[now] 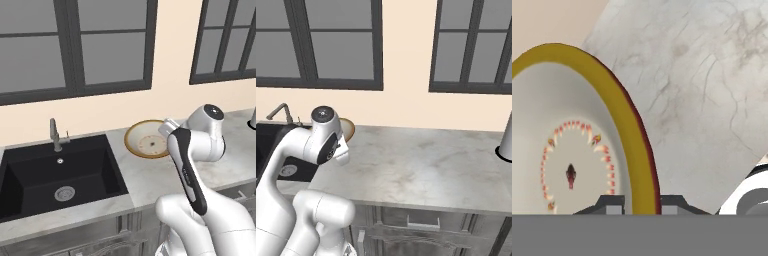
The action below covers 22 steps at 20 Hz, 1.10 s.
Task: Pick the cup and bowl from the counter and place them on the counter next to the sink.
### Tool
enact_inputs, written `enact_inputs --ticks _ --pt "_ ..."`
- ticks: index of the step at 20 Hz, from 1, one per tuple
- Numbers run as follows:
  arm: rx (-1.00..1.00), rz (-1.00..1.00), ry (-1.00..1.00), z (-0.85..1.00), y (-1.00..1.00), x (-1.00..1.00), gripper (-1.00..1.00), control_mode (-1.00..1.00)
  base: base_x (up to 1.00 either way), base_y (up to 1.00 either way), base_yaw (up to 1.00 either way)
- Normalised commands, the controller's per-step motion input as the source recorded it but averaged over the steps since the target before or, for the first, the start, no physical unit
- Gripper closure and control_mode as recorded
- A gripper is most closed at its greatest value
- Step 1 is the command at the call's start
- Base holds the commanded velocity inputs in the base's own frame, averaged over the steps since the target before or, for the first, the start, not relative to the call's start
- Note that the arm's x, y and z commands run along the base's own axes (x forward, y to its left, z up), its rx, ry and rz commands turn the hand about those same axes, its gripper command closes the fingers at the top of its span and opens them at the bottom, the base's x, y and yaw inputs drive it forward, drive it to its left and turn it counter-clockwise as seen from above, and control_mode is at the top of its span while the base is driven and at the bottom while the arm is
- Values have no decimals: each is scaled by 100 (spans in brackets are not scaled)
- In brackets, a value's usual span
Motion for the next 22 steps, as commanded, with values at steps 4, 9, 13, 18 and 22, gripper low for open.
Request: enact_inputs --ticks 4,9,13,18,22 --pt "0 0 0 0 0 0 100 100 0 0 0" --pt "0 0 0 0 0 0 100 100 0 0 0" --pt "0 0 0 0 0 0 100 -100 0 0 0" --pt "0 -2 6 -6 19 7 100 -100 0 0 0" --pt "2 -1 7 -39 17 38 100 -100 0 0 0"
